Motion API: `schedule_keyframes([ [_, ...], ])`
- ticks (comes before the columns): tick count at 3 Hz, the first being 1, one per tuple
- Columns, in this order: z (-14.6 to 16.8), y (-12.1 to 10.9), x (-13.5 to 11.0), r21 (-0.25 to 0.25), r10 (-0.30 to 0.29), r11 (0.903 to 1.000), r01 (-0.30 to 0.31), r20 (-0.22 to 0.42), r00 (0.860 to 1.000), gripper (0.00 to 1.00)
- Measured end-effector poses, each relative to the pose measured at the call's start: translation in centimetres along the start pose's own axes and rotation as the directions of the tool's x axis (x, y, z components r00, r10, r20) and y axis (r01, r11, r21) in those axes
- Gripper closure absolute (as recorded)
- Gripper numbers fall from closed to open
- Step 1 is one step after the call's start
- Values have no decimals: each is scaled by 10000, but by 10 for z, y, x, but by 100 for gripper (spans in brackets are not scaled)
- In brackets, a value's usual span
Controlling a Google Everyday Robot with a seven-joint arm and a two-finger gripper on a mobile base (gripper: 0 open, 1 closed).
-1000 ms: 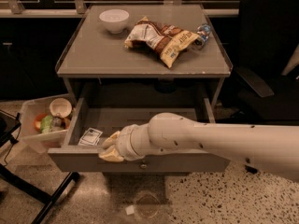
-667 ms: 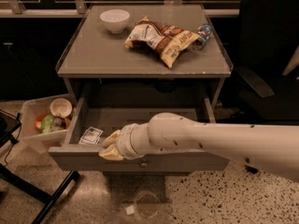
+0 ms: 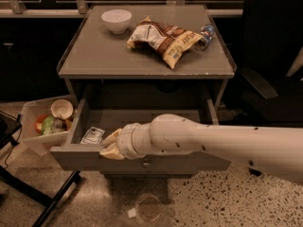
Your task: Close top drawer
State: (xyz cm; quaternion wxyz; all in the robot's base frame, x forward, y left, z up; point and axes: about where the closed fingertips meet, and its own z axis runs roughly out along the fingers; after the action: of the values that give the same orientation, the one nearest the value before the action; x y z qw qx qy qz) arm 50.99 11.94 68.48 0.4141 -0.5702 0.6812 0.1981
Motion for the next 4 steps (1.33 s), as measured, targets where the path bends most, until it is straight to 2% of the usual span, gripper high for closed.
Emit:
schedule_keyframes([
  [1, -15, -10, -14, 949, -241, 9953, 197, 452, 9987, 100],
  [2, -36, -15, -31, 1913, -604, 9808, 387, 1088, 9922, 100],
  [3, -50, -11, -41, 2039, -854, 9777, 508, 1646, 9826, 100],
  [4, -51, -3, -45, 1220, -1081, 9889, 847, 1998, 9739, 100],
])
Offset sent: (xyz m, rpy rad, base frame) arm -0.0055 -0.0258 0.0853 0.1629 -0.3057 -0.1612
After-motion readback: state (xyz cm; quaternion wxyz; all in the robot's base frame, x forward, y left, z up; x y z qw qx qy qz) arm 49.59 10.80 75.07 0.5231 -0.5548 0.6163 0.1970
